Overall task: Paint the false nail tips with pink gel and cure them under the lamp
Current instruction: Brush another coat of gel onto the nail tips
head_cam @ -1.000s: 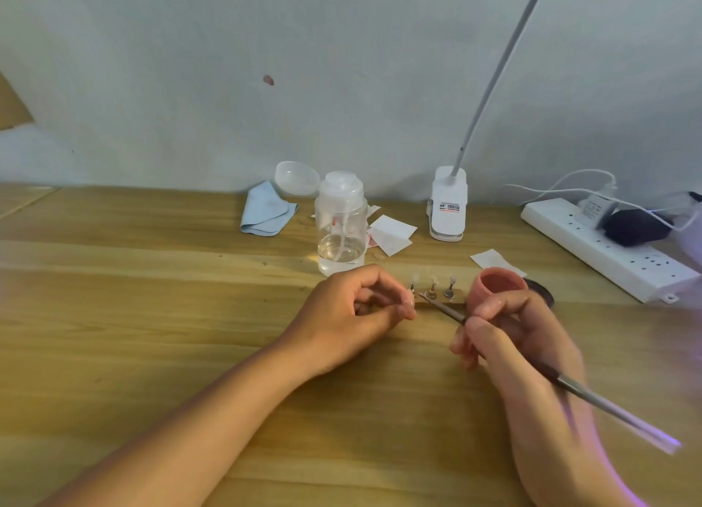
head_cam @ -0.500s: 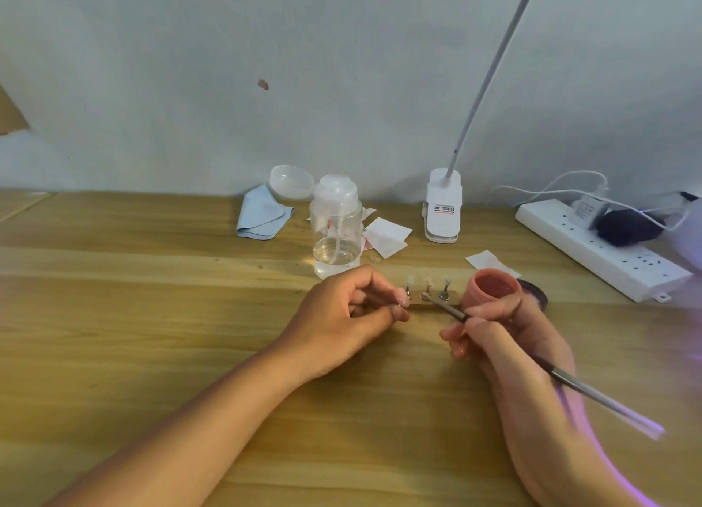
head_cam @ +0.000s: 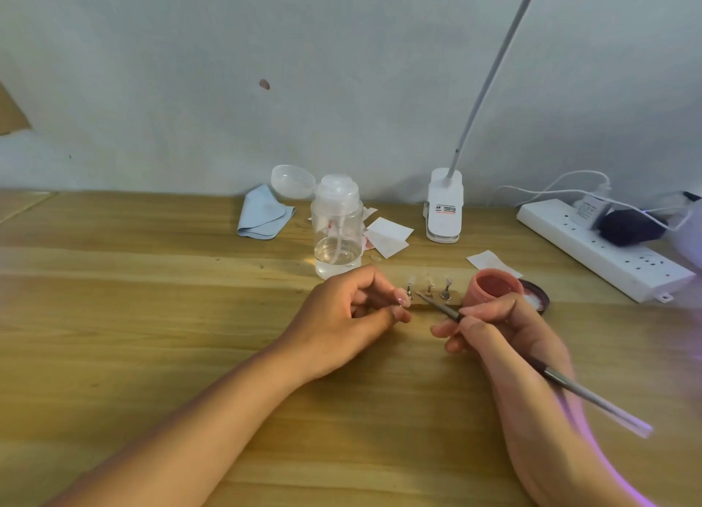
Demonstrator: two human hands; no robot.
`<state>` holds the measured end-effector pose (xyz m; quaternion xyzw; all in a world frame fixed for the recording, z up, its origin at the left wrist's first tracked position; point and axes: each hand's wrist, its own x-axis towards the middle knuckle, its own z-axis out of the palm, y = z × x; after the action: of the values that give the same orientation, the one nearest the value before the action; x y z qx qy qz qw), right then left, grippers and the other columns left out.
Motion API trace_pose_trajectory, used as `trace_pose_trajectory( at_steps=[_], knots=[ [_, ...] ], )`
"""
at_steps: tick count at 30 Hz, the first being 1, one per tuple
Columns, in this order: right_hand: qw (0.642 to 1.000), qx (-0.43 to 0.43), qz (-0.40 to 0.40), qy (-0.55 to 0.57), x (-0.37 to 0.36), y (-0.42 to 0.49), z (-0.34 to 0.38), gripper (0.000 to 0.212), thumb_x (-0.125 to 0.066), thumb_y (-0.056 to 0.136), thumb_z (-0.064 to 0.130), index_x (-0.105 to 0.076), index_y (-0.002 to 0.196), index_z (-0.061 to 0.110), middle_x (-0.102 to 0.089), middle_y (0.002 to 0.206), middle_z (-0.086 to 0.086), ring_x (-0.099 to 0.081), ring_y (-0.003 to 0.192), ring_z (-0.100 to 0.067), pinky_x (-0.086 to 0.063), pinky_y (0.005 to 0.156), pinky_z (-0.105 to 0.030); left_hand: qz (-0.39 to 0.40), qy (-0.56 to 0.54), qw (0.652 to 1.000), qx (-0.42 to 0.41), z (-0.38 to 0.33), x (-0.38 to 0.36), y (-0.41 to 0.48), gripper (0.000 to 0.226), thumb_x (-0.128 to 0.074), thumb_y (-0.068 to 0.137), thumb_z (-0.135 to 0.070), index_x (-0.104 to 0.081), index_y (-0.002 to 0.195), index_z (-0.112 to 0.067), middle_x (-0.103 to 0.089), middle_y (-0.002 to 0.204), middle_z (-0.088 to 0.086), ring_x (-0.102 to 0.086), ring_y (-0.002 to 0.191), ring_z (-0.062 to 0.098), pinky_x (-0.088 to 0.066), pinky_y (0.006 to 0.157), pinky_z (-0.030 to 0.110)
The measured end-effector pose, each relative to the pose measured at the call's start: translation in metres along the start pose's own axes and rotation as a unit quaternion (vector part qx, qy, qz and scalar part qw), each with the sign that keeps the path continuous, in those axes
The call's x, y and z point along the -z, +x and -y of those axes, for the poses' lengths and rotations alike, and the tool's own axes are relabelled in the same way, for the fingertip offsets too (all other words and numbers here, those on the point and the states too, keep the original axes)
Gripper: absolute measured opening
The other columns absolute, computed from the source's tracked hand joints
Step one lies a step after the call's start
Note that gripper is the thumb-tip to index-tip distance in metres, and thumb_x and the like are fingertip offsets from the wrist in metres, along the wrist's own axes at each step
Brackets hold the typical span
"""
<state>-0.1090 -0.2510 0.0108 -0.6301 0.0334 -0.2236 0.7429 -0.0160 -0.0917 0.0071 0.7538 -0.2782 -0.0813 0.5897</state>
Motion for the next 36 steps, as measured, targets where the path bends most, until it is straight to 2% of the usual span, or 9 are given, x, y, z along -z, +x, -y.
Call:
trace_pose_trajectory(
  at_steps=[4,7,10,14,27,36],
  knots=[
    [1.0,-0.007,0.006,-0.003,0.0012,0.0003,-0.0004,0.019,-0.051,0.089,-0.015,-0.054,0.077,0.001,-0.071,0.069,-0.018,-0.063,0.061,-0.017,-0.052,0.061,-0.019,0.0,-0.005,1.0,0.0,-0.0005,-0.0001,-0.0001,0.017,-0.07,0.09,-0.009,-0.065,0.088,-0.025,-0.077,0.088,-0.003,-0.07,0.086,0.004,-0.045,0.068,0.011],
    [1.0,-0.007,0.002,-0.007,0.0017,-0.0002,-0.0003,0.017,-0.05,0.088,-0.015,-0.053,0.078,-0.002,-0.071,0.068,-0.018,-0.064,0.063,-0.02,-0.052,0.06,-0.019,0.002,0.0,1.0,-0.003,-0.0004,0.0,0.0004,0.019,-0.069,0.091,-0.009,-0.065,0.087,-0.027,-0.077,0.088,-0.004,-0.072,0.09,0.011,-0.048,0.072,0.019],
    [1.0,-0.011,0.007,-0.017,-0.0002,-0.0008,0.0017,0.015,-0.05,0.089,-0.015,-0.051,0.079,-0.004,-0.072,0.068,-0.016,-0.062,0.059,-0.015,-0.052,0.06,-0.017,0.003,0.005,1.0,-0.004,0.0,-0.0002,0.0005,0.02,-0.069,0.091,-0.009,-0.065,0.087,-0.028,-0.077,0.088,-0.004,-0.072,0.091,0.013,-0.049,0.077,0.024],
    [1.0,-0.013,0.005,-0.025,-0.0027,-0.0014,0.0039,0.012,-0.053,0.089,-0.013,-0.052,0.08,-0.005,-0.073,0.07,-0.013,-0.061,0.057,-0.01,-0.051,0.06,-0.015,0.004,0.004,1.0,-0.005,-0.0007,-0.0001,-0.0002,0.02,-0.069,0.091,-0.006,-0.064,0.087,-0.025,-0.077,0.088,-0.003,-0.072,0.091,0.01,-0.05,0.077,0.023],
    [0.999,-0.021,0.011,-0.037,-0.002,-0.0027,0.0077,0.009,-0.05,0.088,-0.017,-0.048,0.081,-0.012,-0.071,0.067,-0.015,-0.06,0.057,-0.013,-0.051,0.058,-0.017,0.008,0.005,1.0,-0.008,-0.0029,0.0,-0.0007,0.023,-0.068,0.091,-0.006,-0.064,0.086,-0.028,-0.077,0.089,-0.004,-0.071,0.091,0.007,-0.048,0.075,0.018],
    [0.999,-0.006,0.009,-0.046,-0.0035,-0.0033,0.0049,0.013,-0.053,0.089,-0.012,-0.052,0.08,-0.004,-0.073,0.071,-0.013,-0.061,0.058,-0.011,-0.051,0.061,-0.015,0.006,0.011,1.0,-0.002,-0.0035,-0.0003,-0.0014,0.021,-0.068,0.092,-0.008,-0.063,0.085,-0.027,-0.077,0.09,-0.005,-0.07,0.09,0.005,-0.047,0.074,0.018]
  ],
)
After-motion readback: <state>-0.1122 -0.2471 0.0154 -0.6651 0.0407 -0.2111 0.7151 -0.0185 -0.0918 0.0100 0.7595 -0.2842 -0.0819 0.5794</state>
